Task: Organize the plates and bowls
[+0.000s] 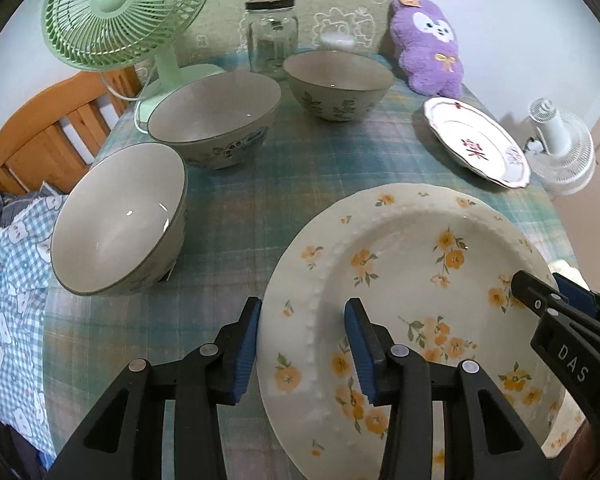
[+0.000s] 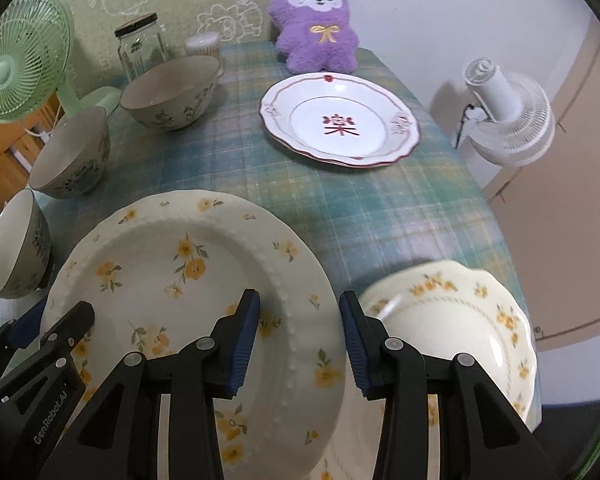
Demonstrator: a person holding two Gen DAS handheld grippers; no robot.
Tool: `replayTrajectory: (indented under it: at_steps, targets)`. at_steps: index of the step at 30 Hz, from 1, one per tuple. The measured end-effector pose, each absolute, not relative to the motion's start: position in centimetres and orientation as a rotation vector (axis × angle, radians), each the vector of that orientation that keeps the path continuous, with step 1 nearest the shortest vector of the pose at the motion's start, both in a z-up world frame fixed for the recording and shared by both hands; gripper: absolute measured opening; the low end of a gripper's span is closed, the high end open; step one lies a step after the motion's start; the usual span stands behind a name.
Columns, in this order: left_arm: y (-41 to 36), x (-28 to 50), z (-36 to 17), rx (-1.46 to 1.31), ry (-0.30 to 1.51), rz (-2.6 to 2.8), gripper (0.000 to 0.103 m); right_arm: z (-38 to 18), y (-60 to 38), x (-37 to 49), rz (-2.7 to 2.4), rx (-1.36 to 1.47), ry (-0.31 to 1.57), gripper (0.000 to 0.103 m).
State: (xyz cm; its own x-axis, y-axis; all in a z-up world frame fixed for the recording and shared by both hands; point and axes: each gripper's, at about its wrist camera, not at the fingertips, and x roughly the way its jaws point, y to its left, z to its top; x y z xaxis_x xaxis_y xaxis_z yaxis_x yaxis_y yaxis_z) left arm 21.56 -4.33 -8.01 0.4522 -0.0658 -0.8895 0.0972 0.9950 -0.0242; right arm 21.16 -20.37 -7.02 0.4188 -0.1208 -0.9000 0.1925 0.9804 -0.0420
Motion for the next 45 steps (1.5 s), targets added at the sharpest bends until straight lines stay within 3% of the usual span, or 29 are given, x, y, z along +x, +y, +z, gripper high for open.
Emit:
replayTrajectory:
  at_steps: [21, 45]
  targets:
    - [-11.8, 16.3, -6.4, 0.018, 1.078, -0.086, 0.042, -5.6, -28.4, 16.5, -0.181, 0.087, 1.105, 0.045]
    - [-22.0, 13.6, -8.8, 0.003, 1.111, -0.047, 0.042, -7.7, -38.5, 14.6, -0.153, 0.044, 1.143, 0.045]
